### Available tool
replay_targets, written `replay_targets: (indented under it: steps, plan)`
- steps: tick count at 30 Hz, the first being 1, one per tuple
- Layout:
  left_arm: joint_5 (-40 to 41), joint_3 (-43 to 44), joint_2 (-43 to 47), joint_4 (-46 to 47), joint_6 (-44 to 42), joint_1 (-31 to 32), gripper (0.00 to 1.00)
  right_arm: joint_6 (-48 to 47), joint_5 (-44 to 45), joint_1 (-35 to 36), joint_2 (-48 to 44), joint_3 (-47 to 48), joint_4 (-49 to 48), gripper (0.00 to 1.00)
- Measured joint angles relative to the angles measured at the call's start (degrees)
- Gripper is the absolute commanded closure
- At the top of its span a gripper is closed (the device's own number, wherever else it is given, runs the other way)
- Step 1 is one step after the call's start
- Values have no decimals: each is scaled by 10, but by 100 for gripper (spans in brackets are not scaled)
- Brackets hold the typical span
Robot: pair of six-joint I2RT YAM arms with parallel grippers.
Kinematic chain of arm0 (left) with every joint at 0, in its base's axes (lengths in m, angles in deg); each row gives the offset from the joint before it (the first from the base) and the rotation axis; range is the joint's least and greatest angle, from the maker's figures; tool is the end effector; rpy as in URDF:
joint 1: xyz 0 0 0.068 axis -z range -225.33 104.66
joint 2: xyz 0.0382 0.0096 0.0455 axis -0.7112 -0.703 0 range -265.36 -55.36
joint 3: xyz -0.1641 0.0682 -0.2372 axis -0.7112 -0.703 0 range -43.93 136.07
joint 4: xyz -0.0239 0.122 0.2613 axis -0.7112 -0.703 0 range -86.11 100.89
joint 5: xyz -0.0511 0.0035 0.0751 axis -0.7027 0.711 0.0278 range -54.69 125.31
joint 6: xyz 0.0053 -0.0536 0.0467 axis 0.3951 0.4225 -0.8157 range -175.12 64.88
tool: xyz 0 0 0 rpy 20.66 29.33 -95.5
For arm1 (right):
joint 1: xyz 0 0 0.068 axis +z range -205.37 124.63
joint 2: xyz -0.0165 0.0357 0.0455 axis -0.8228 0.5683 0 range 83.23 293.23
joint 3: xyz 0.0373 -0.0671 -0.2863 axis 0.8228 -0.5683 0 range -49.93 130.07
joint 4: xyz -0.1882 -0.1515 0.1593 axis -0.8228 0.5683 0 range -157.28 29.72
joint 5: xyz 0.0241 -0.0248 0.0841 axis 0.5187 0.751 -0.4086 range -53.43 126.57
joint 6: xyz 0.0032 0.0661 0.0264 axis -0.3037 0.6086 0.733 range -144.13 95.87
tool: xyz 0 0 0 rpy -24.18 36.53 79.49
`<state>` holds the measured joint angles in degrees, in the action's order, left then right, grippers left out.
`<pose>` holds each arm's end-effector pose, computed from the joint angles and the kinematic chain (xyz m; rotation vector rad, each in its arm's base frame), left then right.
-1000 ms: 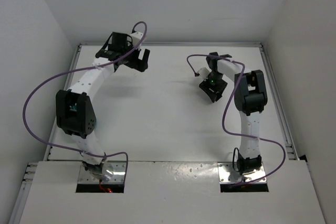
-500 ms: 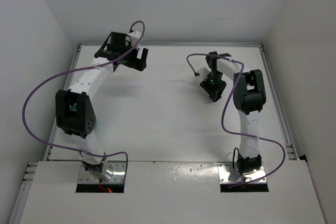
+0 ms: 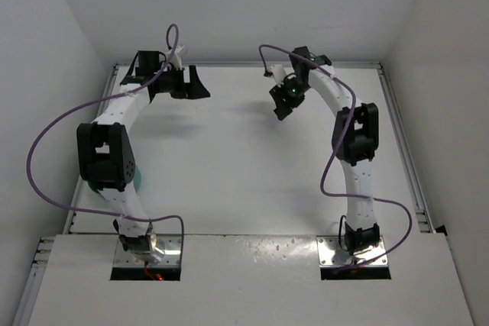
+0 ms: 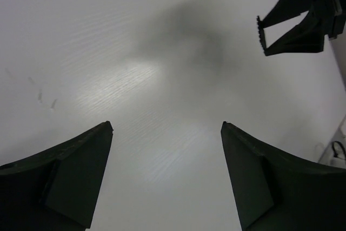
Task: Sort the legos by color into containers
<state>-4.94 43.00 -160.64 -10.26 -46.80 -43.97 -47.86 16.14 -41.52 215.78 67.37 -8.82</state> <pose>0.4661 -0.0490 0.2866 0.2433 2.1945 -0.8811 0.5115 0.1471 0.1877 -0.9675 2.6206 0.4669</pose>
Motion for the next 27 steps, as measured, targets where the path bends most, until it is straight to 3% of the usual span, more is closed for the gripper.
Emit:
replay_targets:
  steps: [5,8,19,27]
  plan:
    - [-63,2,-40,40,62,10,27,15,-47,51,3,77,-2,84]
    - [-80,28,-70,48,88,21,28,19,-60,80,5,103,-15,84]
    - [-132,78,-119,67,139,57,43,29,-34,146,7,104,-57,84]
    - [-159,93,-136,62,144,57,47,34,1,163,7,103,-75,84]
